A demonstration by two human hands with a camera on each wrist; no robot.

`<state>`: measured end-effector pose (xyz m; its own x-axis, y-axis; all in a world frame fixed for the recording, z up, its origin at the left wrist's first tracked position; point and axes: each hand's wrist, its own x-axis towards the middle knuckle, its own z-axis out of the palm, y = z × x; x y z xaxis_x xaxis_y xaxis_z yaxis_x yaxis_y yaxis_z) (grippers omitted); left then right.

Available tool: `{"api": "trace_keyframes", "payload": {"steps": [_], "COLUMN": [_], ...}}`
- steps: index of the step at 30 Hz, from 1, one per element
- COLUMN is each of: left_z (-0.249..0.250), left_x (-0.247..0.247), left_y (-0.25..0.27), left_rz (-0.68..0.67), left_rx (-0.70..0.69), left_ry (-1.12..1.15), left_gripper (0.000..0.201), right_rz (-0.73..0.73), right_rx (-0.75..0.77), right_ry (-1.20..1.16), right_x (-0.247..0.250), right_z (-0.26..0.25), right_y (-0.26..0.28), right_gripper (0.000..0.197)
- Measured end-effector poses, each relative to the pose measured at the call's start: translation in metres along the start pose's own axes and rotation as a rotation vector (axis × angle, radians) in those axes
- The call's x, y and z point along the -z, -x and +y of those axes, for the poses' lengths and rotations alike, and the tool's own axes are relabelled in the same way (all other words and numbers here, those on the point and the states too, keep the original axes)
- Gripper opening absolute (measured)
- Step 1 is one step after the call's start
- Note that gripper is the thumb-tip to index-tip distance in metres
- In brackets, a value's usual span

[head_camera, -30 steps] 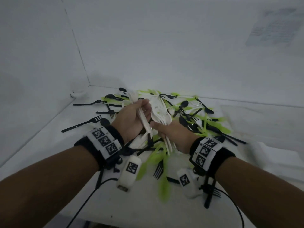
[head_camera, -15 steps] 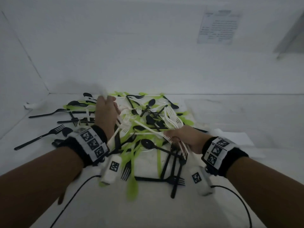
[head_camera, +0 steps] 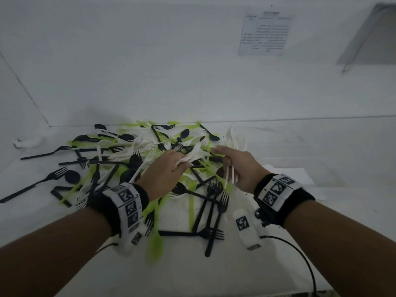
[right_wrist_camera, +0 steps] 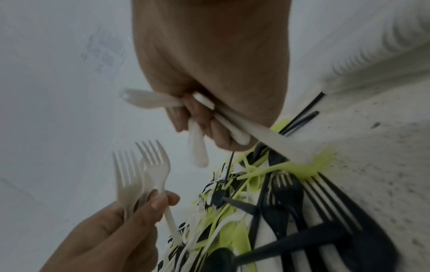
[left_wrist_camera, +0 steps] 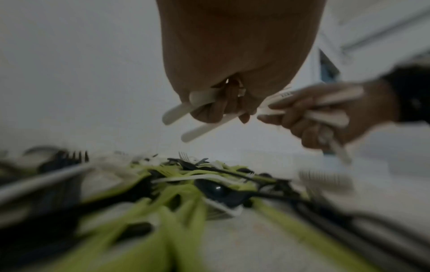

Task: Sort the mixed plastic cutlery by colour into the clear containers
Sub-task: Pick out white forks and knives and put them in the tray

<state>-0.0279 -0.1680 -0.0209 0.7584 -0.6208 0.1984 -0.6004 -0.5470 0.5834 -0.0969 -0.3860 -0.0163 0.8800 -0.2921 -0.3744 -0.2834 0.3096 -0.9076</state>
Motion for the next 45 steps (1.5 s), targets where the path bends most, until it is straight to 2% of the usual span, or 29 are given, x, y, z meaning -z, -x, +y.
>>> {"api": "trace_keyframes", "payload": {"steps": [2,4,6,7,9,13,16,19,20,22,23,25,27,28,32,36,38,42,45], "left_z": [0.009,0.016,0.021,0.025,0.033,0.040,0.034,0.029,0.029,0.032,0.033,0.033,0.035,0.038,0.046,0.047,0.047,0.043,0.045], "left_x": [-0.001,-0.004,-0.009,-0.011,-0.015,-0.020,-0.019,-0.020,-0.021,-0.023,-0.025,-0.030,-0.034,-0.035,-0.045,-0.055,-0.055,-0.042,-0.033], "left_y": [-0.002,-0.001,0.000,0.000,0.001,0.002,-0.001,0.000,0.000,0.001,0.000,-0.001,-0.001,0.000,0.002,0.005,0.008,0.004,-0.003], "left_rz": [-0.109,-0.206,-0.277,-0.302,-0.317,-0.247,-0.163,-0.107,-0.095,-0.062,-0.030,0.042,0.091,0.100,0.143,0.104,0.111,0.200,0.117], "left_rx": [0.266,0.468,0.524,0.533,0.559,0.633,0.706,0.620,0.576,0.480,0.438,0.385,0.361,0.351,0.313,0.244,0.246,0.339,0.428], "left_ry": [0.357,0.727,0.888,0.919,0.940,1.041,1.189,1.099,1.044,0.893,0.808,0.680,0.652,0.663,0.678,0.674,0.636,0.525,0.628], "left_gripper": [0.024,0.026,0.024,0.023,0.024,0.014,0.006,0.019,0.022,0.022,0.021,0.017,0.013,0.013,0.021,0.021,0.023,0.034,0.029], "right_rz": [0.069,0.052,-0.015,-0.043,-0.043,0.084,0.206,0.188,0.167,0.117,0.095,0.080,0.086,0.089,0.073,0.149,0.174,0.198,0.147], "right_rx": [0.088,0.151,0.241,0.290,0.366,0.402,0.321,0.224,0.220,0.243,0.244,0.237,0.241,0.255,0.283,0.271,0.293,0.257,0.306], "right_ry": [0.021,0.066,0.126,0.138,0.153,0.137,0.049,0.022,0.028,0.044,0.052,0.052,0.045,0.038,-0.005,0.009,0.023,0.008,-0.002], "right_x": [0.000,-0.003,-0.009,-0.011,-0.012,-0.012,-0.001,0.008,0.010,0.011,0.010,0.004,-0.003,-0.006,-0.009,-0.009,-0.006,0.002,0.003], "right_z": [0.003,0.009,0.013,0.015,0.020,0.026,0.027,0.027,0.027,0.028,0.028,0.031,0.032,0.033,0.034,0.036,0.037,0.036,0.033], "right_y": [0.000,0.001,0.006,0.010,0.010,0.004,-0.006,-0.012,-0.011,-0.010,-0.009,-0.010,-0.009,-0.009,-0.008,-0.010,-0.012,-0.014,-0.012], "right_gripper": [0.047,0.046,0.039,0.030,0.029,0.038,0.040,0.065,0.061,0.039,0.036,0.051,0.072,0.076,0.053,0.034,0.028,0.041,0.042]}}
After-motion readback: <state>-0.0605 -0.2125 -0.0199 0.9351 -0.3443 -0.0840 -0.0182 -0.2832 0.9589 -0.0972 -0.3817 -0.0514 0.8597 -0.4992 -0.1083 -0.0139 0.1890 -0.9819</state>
